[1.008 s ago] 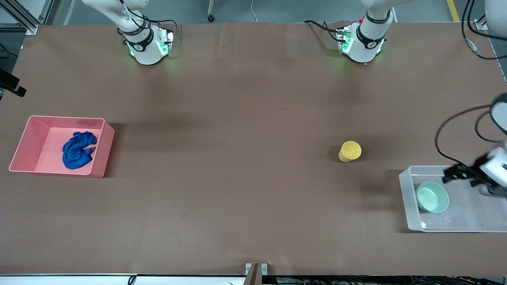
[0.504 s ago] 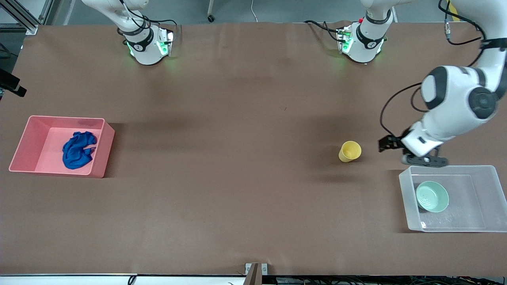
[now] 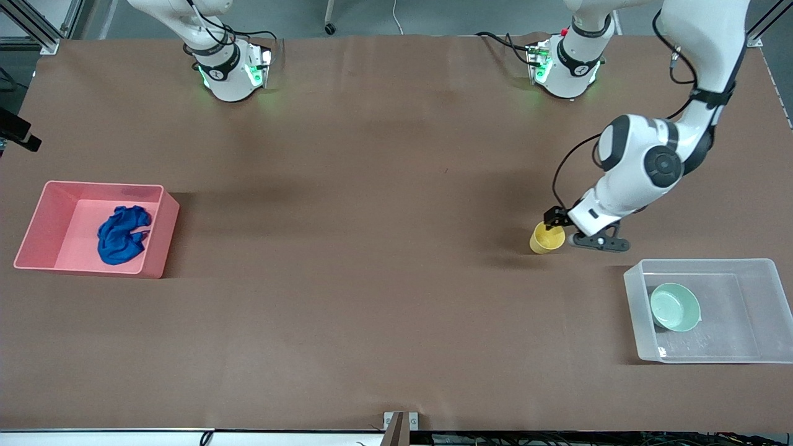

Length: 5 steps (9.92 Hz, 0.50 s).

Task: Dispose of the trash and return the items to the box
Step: 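Move the left gripper to the yellow cup and grasp it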

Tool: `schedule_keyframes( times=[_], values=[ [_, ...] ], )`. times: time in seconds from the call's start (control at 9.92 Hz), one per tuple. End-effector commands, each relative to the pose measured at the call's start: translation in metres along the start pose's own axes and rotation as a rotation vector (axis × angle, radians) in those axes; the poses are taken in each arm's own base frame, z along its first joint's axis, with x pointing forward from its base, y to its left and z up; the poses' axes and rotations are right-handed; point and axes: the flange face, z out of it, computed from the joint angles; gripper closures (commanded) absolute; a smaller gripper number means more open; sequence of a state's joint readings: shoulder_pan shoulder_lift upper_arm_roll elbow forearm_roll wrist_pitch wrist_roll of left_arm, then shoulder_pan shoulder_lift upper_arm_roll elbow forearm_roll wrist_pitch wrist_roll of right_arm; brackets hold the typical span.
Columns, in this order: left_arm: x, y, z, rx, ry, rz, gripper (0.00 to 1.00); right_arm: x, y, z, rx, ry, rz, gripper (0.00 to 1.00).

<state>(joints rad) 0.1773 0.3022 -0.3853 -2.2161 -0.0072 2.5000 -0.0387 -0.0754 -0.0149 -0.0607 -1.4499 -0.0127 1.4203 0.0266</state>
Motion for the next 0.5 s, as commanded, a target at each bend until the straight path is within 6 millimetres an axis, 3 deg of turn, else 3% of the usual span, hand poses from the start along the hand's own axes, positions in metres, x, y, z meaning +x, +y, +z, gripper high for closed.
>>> schedule_keyframes(
  times=[0.0, 0.1, 0.2, 0.4],
  values=[
    [0.0010, -0.0091, 0.0470, 0.009, -0.009, 0.039, 0.44, -0.0019, 0.0011, -0.0032, 0.001, -0.001, -0.006, 0.00],
    [0.0051, -0.0118, 0.0516, 0.004, 0.005, 0.036, 0.74, -0.0019, 0.0011, -0.0032, 0.001, -0.001, -0.006, 0.00],
    [0.0074, -0.0129, 0.0545, 0.000, 0.004, 0.033, 0.96, -0.0019, 0.0011, -0.0032, 0.001, -0.001, -0.008, 0.00],
    [0.0095, -0.0137, 0.0483, 0.004, 0.017, 0.034, 1.00, -0.0019, 0.0011, -0.0032, 0.001, -0.001, -0.006, 0.00]
  ],
)
